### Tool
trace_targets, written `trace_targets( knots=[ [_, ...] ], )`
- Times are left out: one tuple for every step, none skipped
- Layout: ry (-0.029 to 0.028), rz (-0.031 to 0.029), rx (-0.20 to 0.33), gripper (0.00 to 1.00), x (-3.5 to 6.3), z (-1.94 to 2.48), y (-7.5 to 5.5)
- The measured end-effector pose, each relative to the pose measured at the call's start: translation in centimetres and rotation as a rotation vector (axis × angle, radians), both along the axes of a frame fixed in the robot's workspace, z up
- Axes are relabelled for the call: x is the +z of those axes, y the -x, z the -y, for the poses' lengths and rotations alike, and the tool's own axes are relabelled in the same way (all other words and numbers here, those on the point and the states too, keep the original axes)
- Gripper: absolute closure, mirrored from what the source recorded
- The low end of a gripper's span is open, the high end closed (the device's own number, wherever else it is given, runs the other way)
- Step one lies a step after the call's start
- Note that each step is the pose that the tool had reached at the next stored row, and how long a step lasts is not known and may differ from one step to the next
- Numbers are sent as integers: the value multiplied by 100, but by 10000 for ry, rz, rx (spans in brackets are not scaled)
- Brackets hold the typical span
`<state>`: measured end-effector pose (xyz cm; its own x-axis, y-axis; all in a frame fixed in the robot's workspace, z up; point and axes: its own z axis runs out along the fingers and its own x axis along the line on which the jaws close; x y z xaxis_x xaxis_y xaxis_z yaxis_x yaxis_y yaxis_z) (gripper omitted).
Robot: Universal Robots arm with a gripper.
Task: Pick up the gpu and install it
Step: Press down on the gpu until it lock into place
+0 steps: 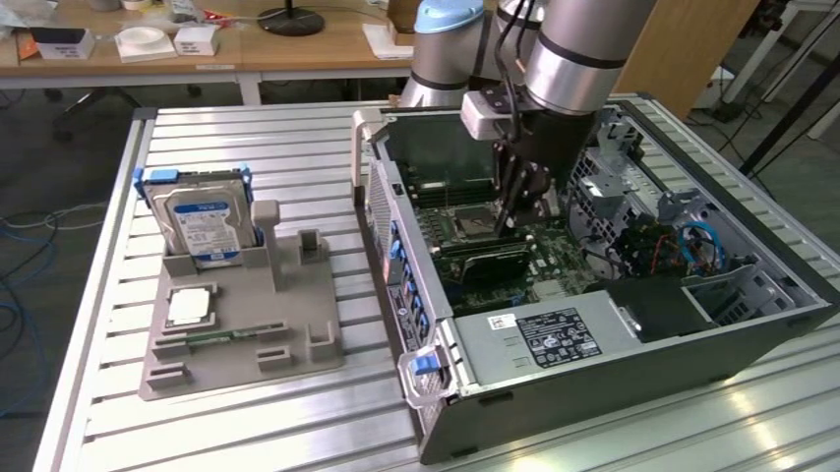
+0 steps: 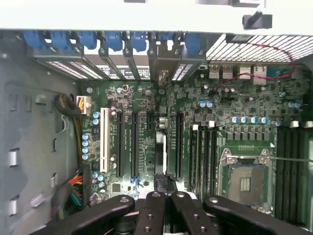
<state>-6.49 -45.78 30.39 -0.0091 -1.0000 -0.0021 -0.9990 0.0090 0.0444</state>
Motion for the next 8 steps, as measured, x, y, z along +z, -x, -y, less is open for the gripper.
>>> trace_targets(
  knots=[
    [0,0,0,89,10,0,0],
    [-2,1,0,89,9,0,0],
    [-2,1,0,89,9,0,0],
    [-1,1,0,89,9,0,0],
    [0,0,0,89,10,0,0],
    [0,0,0,89,10,0,0],
    [0,0,0,89,10,0,0],
    [0,0,1,89,10,0,0]
  ],
)
